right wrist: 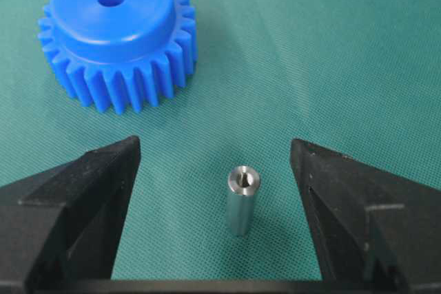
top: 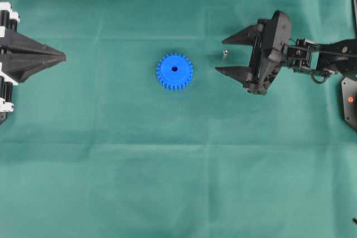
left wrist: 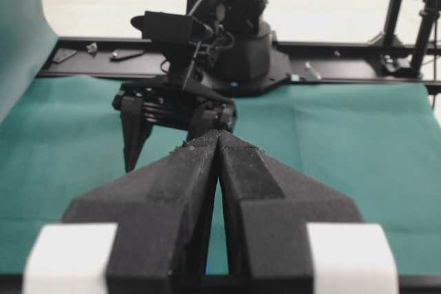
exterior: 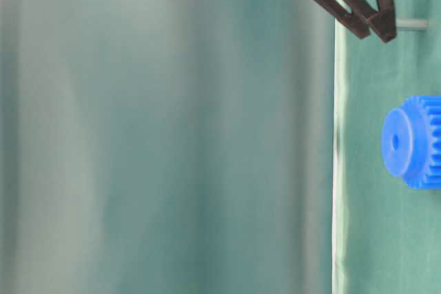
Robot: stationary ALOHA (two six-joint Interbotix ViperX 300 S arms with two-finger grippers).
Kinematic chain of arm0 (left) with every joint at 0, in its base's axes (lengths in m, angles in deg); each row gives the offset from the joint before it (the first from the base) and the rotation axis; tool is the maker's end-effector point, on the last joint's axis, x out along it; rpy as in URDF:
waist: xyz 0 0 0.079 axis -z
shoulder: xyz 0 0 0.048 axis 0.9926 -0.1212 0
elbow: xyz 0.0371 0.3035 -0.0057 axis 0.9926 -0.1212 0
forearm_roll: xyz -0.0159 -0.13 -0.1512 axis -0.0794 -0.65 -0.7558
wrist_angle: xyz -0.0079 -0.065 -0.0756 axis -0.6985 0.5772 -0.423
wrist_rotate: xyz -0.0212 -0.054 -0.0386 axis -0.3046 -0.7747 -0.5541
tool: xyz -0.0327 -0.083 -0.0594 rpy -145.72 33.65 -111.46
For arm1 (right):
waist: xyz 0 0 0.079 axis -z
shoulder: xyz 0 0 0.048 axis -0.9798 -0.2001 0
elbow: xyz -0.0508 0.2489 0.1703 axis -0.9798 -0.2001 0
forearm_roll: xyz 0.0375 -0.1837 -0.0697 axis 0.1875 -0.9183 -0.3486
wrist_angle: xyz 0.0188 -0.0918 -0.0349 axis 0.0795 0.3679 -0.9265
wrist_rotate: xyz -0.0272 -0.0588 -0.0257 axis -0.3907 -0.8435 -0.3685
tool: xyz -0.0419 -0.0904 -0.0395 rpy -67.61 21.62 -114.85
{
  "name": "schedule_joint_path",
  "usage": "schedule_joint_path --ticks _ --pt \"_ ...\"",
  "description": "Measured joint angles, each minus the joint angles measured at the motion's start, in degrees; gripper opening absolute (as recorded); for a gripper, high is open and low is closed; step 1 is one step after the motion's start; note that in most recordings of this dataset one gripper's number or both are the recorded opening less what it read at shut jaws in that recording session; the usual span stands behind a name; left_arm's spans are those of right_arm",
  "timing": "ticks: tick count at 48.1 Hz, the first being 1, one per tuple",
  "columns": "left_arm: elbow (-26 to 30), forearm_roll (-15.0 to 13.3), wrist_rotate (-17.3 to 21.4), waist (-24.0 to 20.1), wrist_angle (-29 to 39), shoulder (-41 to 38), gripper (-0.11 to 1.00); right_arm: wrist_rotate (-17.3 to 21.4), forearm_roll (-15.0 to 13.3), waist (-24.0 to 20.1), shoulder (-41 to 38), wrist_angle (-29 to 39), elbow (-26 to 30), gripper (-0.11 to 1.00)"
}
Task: Insert the shaft placed at a random location into the center hole of the medium gear at another random location.
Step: 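Move the right gripper left over the silver shaft and lower it, then close the right gripper on the silver shaft and lift it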
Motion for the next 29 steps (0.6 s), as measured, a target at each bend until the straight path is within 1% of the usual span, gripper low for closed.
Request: schedule_joint_path --ticks 6,11,13,16,21,24,25,29 --pt "0.09 0.0 0.0 0.0 0.09 0.0 0.0 -0.09 0.09 0.09 -0.09 -0.09 -0.09 0.84" --pt "0.0 0.0 0.0 0.0 0.09 0.0 0.0 -0.09 0.09 0.18 -0.09 -0.09 0.0 0.75" --pt "0.0 0.09 0.0 0.0 0.09 0.0 0.0 -0.09 0.18 0.18 -0.09 -0.09 -0.09 0.7" --pt "0.0 0.0 0.0 0.0 0.09 0.0 0.0 -0.09 0.18 0.26 -0.09 -0.09 -0.09 0.57" --pt "0.0 0.0 0.0 0.0 0.0 0.0 0.0 -0.09 0.18 0.26 -0.09 0.62 -0.18 0.28" --pt "0.0 0.0 0.0 0.0 0.09 0.0 0.0 -0.18 0.09 0.35 -0.09 1.14 -0.18 0.15" --pt "0.0 0.0 0.0 0.0 0.09 0.0 0.0 -0.18 0.18 0.35 -0.09 1.41 -0.09 0.13" --pt "0.0 0.0 -0.09 0.0 0.09 0.0 0.0 -0.18 0.18 0.35 0.0 1.76 -0.09 0.13"
